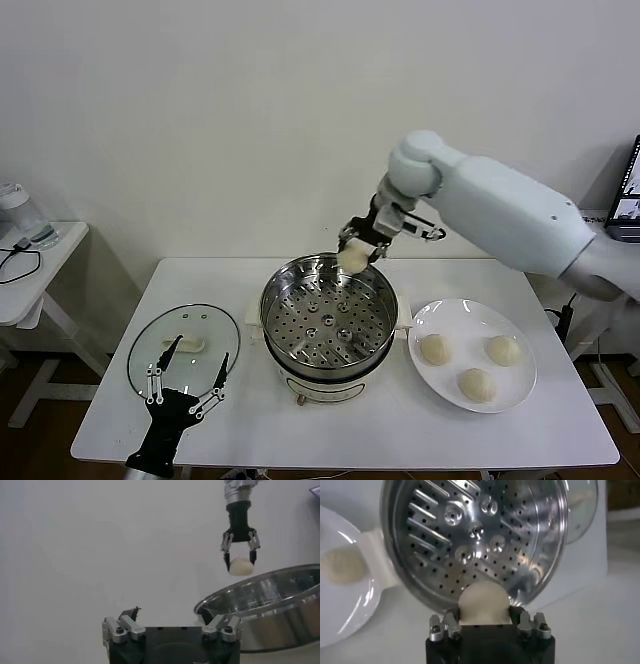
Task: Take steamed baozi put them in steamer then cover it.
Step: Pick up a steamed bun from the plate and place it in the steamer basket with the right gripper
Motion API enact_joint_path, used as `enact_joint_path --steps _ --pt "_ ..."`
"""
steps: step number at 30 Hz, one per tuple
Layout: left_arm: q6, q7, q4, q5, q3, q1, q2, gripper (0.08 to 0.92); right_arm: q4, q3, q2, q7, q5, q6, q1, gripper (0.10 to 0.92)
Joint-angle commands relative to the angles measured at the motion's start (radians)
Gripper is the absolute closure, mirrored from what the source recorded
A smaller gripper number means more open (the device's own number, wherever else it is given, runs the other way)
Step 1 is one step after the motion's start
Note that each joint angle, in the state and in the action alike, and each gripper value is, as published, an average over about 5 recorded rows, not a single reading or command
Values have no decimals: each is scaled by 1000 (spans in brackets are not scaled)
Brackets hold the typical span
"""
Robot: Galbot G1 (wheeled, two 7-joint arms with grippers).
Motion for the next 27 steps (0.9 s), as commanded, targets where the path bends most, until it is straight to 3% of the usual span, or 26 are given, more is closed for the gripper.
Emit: enact_joint_path --steps 1,20,27 --pt "-3 -1 1 -1 -2 -1 0 177 -3 -55 63 -2 -42 29 -15 363" --pt "-7 -7 4 -9 -2 -5 -2 177 -155 -6 183 12 -176 63 -127 361" --pt "-7 -8 0 -8 -3 -4 -3 177 -159 5 192 20 -201 67 -125 239"
